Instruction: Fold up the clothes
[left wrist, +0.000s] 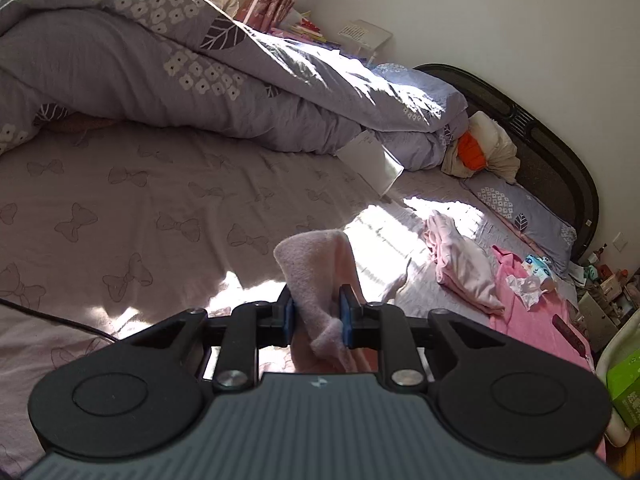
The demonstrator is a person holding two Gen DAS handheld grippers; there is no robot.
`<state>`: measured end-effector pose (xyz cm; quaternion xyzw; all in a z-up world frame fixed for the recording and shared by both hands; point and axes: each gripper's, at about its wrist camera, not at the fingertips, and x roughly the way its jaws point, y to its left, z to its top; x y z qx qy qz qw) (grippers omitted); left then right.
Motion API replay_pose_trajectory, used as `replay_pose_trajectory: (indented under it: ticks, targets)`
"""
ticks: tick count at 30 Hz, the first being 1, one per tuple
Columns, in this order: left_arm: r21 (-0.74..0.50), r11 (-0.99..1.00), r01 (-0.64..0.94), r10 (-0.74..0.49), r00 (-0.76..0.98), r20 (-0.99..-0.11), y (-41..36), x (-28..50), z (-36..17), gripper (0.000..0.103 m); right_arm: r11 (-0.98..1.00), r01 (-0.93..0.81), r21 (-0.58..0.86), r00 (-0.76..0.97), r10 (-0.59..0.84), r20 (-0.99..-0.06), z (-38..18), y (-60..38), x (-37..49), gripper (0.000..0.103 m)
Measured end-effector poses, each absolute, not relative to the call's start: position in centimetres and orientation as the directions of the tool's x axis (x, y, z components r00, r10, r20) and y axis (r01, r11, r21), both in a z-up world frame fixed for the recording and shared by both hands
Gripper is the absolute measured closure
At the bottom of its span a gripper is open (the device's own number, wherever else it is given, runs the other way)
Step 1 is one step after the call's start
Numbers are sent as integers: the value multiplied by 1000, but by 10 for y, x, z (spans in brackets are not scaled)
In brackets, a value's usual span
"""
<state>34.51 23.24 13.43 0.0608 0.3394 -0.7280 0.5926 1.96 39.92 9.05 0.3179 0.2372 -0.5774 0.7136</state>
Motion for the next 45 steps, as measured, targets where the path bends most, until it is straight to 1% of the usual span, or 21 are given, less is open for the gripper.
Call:
replay_pose_trajectory:
  ticks: [2,3,5,9,15,18,20,22,24,25,27,28,29,31,32,33,34,37,40,42,45]
  targets:
    - [-409,-126,904,-838,-317,-443,249,325,157,79,46,983,179,159,-699,-697,102,435,0,0]
    - [-401,-154,903,-843,-332,-423,258,313,167,81,1,984,178,127,-708,-695,107,454,-10,0]
    - [-377,-225,898,-842,-374,-389,280,276,186,81,-86,980,180,64,-719,-693,116,489,-29,0]
    - [-317,-391,864,-808,-487,-332,331,189,203,81,-252,945,209,-31,-704,-710,124,570,-71,0]
    - [-254,-602,757,-676,-653,-342,424,33,189,81,-421,877,233,-116,-654,-748,128,685,-113,0]
    - [-261,-663,702,-609,-708,-357,464,-26,177,81,-496,821,281,-132,-646,-752,126,733,-127,0]
    - [-235,-705,669,-578,-735,-355,494,-62,168,81,-535,790,299,-144,-637,-757,122,759,-134,0]
    - [-205,-747,633,-537,-755,-377,515,-96,155,81,-570,759,315,-150,-624,-767,115,778,-141,0]
    - [-158,-785,600,-490,-756,-434,539,-128,134,80,-599,726,338,-142,-611,-779,106,793,-150,0]
    - [-134,-799,586,-468,-747,-472,549,-140,123,77,-613,708,349,-137,-605,-785,101,799,-154,0]
    - [-95,-823,560,-406,-696,-592,556,-163,93,76,-639,678,362,-139,-595,-791,94,808,-162,0]
    - [-85,-835,543,-365,-662,-655,558,-172,79,72,-650,666,367,-143,-594,-792,91,812,-166,0]
    - [-72,-851,520,-342,-653,-676,564,-178,71,70,-657,657,370,-149,-594,-790,89,815,-168,0]
    - [-52,-885,462,-307,-664,-682,577,-184,66,46,-671,642,372,-163,-593,-789,85,819,-174,0]
    - [-46,-902,429,-289,-679,-675,581,-186,69,40,-678,635,370,-169,-590,-790,82,820,-177,0]
    - [-39,-918,395,-270,-693,-669,586,-188,72,30,-686,630,364,-178,-584,-792,81,821,-180,0]
    - [-47,-931,361,-241,-706,-666,590,-189,74,26,-695,624,357,-190,-578,-794,79,822,-183,0]
    - [-90,-960,266,-147,-751,-644,598,-184,85,23,-722,593,357,-250,-586,-771,80,824,-193,0]
    - [-156,-945,289,-131,-766,-629,575,-162,102,23,-736,557,386,-297,-610,-734,87,826,-206,0]
    - [-174,-921,350,-177,-771,-611,553,-131,113,23,-732,537,419,-289,-626,-724,89,826,-219,0]
    - [-108,-883,457,-315,-747,-585,517,-77,122,21,-717,563,410,-231,-613,-756,88,805,-239,0]
